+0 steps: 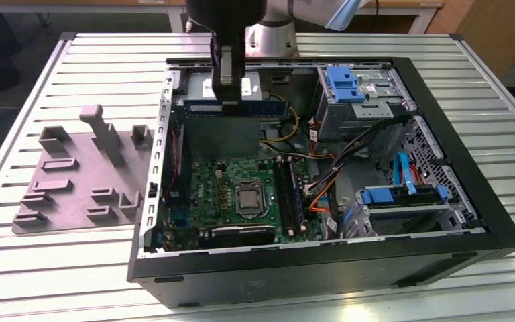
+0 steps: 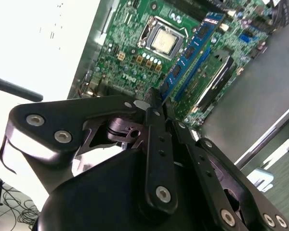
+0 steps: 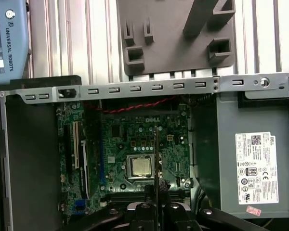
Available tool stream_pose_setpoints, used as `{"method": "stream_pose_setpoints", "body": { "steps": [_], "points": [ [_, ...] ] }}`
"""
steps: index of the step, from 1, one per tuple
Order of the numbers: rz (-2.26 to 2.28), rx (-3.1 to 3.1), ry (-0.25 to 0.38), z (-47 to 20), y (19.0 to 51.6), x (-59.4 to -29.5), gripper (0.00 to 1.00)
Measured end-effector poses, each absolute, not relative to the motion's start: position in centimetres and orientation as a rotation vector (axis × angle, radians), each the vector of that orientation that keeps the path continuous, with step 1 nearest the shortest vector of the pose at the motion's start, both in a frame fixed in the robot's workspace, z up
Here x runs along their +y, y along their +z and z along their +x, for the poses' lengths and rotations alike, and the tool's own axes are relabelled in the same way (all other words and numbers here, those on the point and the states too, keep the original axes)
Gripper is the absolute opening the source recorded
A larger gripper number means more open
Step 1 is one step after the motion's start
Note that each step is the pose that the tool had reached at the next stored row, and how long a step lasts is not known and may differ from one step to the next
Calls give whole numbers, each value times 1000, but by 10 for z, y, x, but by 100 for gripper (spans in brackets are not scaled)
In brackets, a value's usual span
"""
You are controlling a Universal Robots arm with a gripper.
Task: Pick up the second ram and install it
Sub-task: 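Insert the second ram into the second slot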
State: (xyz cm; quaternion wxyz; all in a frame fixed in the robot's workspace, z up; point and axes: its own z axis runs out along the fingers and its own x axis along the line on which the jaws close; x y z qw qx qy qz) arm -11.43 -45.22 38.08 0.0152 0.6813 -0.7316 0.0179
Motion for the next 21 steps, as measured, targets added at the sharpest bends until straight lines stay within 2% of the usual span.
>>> {"method": "stream_pose_setpoints", "body": {
  "steps": [21],
  "points": [
    [2119, -2278, 56, -86, 381, -452, 14]
  ]
}}
